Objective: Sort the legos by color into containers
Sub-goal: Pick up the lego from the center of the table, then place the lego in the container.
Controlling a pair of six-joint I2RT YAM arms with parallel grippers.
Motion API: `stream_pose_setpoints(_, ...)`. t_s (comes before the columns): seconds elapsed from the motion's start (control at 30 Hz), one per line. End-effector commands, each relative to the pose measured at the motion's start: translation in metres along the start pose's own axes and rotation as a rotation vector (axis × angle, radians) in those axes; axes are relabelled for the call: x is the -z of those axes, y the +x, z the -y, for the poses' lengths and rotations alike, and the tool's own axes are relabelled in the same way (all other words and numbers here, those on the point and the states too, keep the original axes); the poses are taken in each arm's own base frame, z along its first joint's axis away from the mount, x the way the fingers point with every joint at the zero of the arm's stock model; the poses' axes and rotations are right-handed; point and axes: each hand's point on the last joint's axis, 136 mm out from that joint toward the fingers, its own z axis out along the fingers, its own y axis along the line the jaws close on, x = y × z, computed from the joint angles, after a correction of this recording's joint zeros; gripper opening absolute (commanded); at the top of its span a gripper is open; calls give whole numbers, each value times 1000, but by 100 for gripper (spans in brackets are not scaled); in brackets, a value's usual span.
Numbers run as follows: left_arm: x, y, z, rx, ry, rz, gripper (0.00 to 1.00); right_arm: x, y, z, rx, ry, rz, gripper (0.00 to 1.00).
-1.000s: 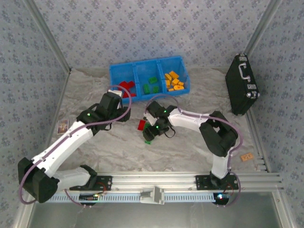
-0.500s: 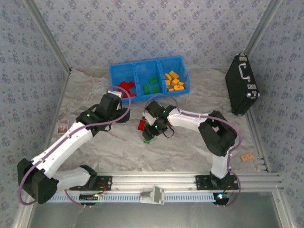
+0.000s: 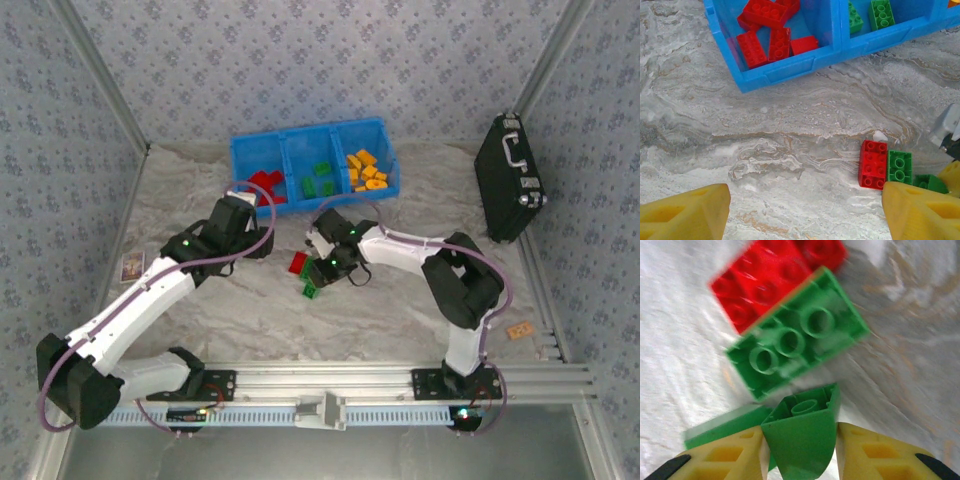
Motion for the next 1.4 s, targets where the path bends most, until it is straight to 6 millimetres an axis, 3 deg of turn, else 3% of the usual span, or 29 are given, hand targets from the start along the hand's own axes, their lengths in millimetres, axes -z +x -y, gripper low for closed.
stream_pose_setpoints(0.0,2,-3,0,9,2,-1,80,10,15,14,-6,71,-41,38)
stream_pose_setpoints(0.03,2,-3,0,9,2,0,80,16,14,14,-3,76,-32,38)
stream_pose_setpoints(0.1,3,-5,0,9,0,2,80,39,-9,11,13,78,45,38)
stream_pose_setpoints(0.27,4,-8,0,8,4,14,80,85,-42,16,30,104,150,36)
stream_pose_setpoints(0.43,6,-6,-3,0,-5,17,80,115,-109,39,23,134,312,35)
stream_pose_setpoints(0.5,8,-6,-3,0,-2,20,80,116,-142,57,7,156,374,34)
stream_pose_setpoints(0.63,15,-5,-3,12,12,28,80,97,-195,88,-45,157,425,34)
stream_pose_setpoints(0.8,19,-5,-2,21,29,35,80,64,-229,111,-61,168,409,35)
stream_pose_setpoints(0.87,20,-4,-2,21,33,29,80,56,-233,118,-72,175,391,41)
stream_pose_setpoints(0.93,21,-2,-2,23,36,26,80,56,-238,118,-63,166,402,63)
stream_pose_setpoints(0.97,22,-2,-3,27,36,27,80,58,-239,114,-51,159,408,68)
stream_pose_setpoints(1.1,21,2,-3,31,39,26,80,88,-227,91,45,155,427,77)
stream_pose_setpoints(1.23,17,3,-1,23,45,24,80,127,-186,54,145,171,436,80)
stream_pose_setpoints(1.37,16,-1,0,2,44,32,80,139,-129,7,211,138,399,86)
